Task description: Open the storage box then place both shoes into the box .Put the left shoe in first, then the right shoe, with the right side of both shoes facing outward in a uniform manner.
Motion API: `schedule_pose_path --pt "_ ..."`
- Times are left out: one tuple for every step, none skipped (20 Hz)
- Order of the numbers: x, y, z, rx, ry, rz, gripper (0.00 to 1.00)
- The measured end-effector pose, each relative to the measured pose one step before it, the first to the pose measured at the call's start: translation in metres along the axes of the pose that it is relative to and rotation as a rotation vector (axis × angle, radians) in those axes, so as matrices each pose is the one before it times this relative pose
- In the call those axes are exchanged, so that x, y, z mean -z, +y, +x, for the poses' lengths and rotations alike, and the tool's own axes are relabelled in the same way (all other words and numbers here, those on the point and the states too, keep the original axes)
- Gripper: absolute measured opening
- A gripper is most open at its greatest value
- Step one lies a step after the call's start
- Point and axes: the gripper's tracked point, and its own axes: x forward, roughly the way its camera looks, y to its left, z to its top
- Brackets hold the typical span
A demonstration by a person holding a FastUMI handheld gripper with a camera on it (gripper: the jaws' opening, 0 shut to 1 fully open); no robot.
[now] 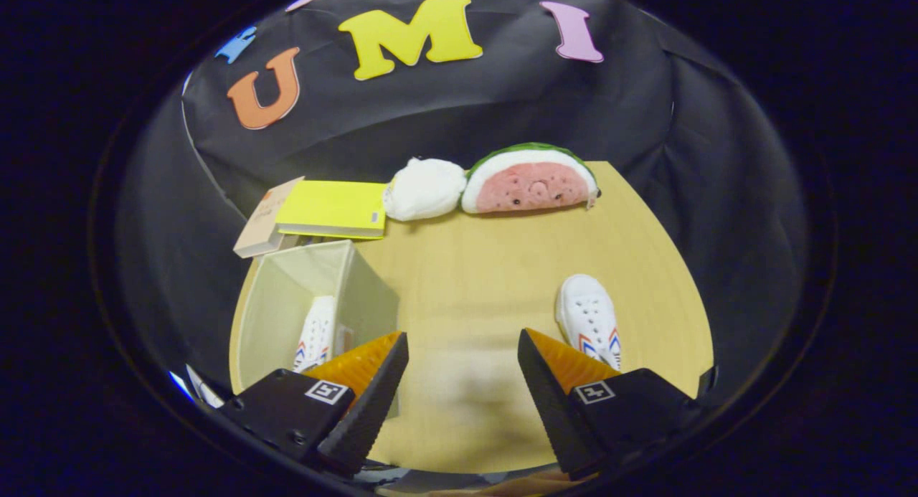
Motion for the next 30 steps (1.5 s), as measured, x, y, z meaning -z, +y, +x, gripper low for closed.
schedule_pose_path --pt "0.0029 -0.01468 0.00427 0.01414 0.02323 0.00252 0.99" --pt "0.00439 -0.0149 0.00577 0.01331 0.02619 0.0054 0.99" --pt "0.00375 -0.01447 0.00597 0.01263 0.02651 0.0039 0.99" --pt "0.00403 -0.01271 0.00615 0.01141 0.02722 0.00069 0.99" --pt "0.00365 -0.01288 0.0061 0.01064 0.02385 -0.00264 0.99" --pt "0.00397 -0.01237 0.00585 0.01326 0.02452 -0.0067 0.99" --pt "0.0037 -0.01358 0.0061 0.01668 0.02146 -0.00896 0.99" --pt "0.00255 -0.01233 0.00644 0.0168 0.02005 -0.00579 0.99" --pt "0.00215 -0.01172 0.00536 0.01342 0.02086 0.00122 0.99" --pt "0.00114 -0.00911 0.00589 0.00699 0.01803 0.00483 0.99" --pt "0.00095 -0.00966 0.00416 0.00795 0.01725 0.00328 0.99" --pt "0.00007 -0.0099 0.00424 0.01217 0.01388 -0.0025 0.99" --pt "-0.00008 -0.00918 0.00289 0.01148 0.01372 -0.00799 0.99" --pt "0.00108 -0.00878 0.00376 0.01574 0.01517 -0.01224 0.99" --pt "0.00147 -0.00869 0.00304 0.01423 0.02025 -0.01401 0.99" --pt "0.0009 -0.00705 0.00294 0.01044 0.01617 -0.01535 0.99" --pt "0.0002 -0.00602 0.00356 0.00713 0.01349 -0.01087 0.99" --pt "-0.00003 -0.00483 0.00265 0.00395 0.011 -0.00263 0.99" --pt "-0.00077 -0.00395 0.00276 -0.00194 0.00827 0.00434 0.99" --pt "-0.00046 -0.00296 0.00592 -0.00181 0.01073 0.00892 0.99" --pt "0.00099 0.00034 0.00737 -0.01612 0.02185 0.00984 0.98" --pt "0.00533 0.0016 0.00692 -0.01749 0.03571 -0.0012 0.98" --pt "0.00366 -0.00015 0.00706 -0.0026 0.02694 -0.00934 0.95" --pt "0.00178 0.00082 0.0055 -0.00432 0.01833 -0.00966 0.95" --pt "-0.00043 0.00067 0.00532 -0.00487 0.00504 -0.0095 0.94" --pt "-0.0017 0.00131 0.00376 -0.00765 -0.0001 -0.00436 0.94" --pt "-0.00022 0.00143 0.00587 -0.01443 0.00706 0.00087 0.89" --pt "0.00107 0.00222 0.00471 -0.02383 0.01805 0.00932 0.85" --pt "-0.00264 0.00091 -0.00006 -0.0171 -0.01866 0.01548 0.8" --pt "-0.00187 0.00145 0.0036 -0.00798 -0.00954 -0.00505 0.75"
